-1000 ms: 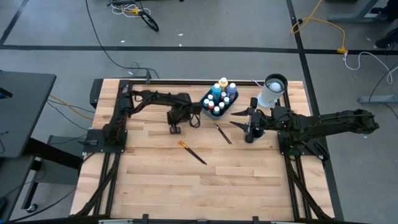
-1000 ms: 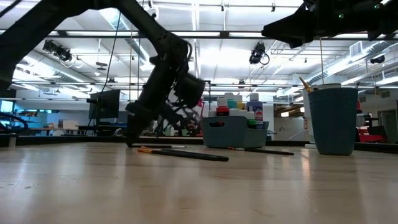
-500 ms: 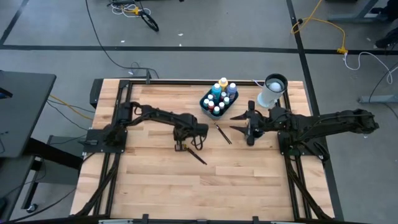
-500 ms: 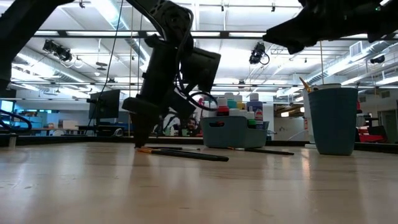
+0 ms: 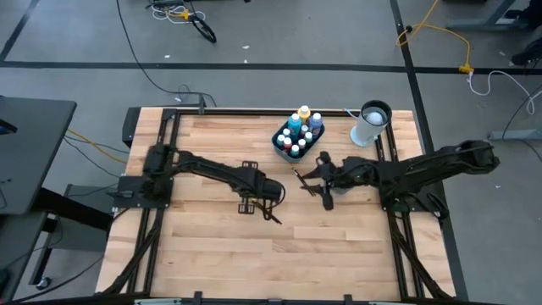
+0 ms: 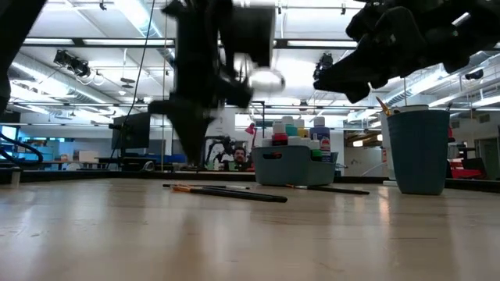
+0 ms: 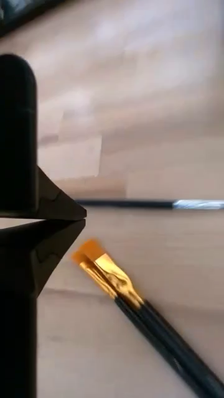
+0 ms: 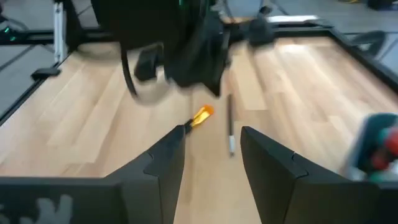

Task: Pick & Place Paint Supplies
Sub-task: Put the silver paint brush into the blue cup

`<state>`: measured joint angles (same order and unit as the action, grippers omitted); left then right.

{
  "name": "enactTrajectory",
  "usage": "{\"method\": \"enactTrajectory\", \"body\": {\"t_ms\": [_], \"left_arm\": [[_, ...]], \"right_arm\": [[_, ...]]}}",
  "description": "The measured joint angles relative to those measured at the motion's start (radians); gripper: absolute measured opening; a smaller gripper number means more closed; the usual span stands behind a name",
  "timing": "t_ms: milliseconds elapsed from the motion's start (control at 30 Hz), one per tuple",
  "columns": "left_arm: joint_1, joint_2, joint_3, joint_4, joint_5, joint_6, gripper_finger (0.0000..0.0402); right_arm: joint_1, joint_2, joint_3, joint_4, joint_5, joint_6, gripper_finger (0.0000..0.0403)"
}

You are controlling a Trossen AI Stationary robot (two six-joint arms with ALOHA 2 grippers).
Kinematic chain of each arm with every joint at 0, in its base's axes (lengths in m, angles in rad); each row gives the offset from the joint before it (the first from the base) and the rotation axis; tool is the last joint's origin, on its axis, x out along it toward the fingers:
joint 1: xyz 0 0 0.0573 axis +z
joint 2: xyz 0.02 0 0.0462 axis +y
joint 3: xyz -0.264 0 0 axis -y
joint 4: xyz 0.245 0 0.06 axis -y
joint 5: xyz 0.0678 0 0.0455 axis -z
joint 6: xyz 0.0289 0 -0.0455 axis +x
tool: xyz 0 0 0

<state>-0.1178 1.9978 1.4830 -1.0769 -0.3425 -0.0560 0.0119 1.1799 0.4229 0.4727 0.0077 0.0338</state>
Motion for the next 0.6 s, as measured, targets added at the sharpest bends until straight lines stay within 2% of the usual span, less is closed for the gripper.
{"method": "enactTrajectory", "body": {"t_ms": [133, 233, 333, 433, 600], "left_arm": [[-0.037, -0.149, -0.002, 0.026, -0.089, -0.022, 0.0004], [-0.063, -0.277, -0.069, 0.152, -0.157, -0.027, 0.0007], [-0.090, -0.410, -0.214, 0.359, -0.163, 0.001, 0.0010], [-0.107, -0.530, -0.390, 0.574, -0.133, 0.011, 0.0006], [-0.113, -0.685, -0.667, 0.926, -0.073, 0.028, 0.0008]], "right_arm": [[0.044, 0.089, 0.077, 0.000, 0.001, -0.014, 0.0158], [0.071, 0.167, 0.140, -0.012, 0.002, -0.001, 0.0158], [0.091, 0.246, 0.198, -0.019, 0.019, 0.005, 0.0158], [0.099, 0.316, 0.253, -0.059, 0.090, 0.004, 0.0158], [0.084, 0.413, 0.374, -0.233, 0.153, -0.006, 0.0158]]}}
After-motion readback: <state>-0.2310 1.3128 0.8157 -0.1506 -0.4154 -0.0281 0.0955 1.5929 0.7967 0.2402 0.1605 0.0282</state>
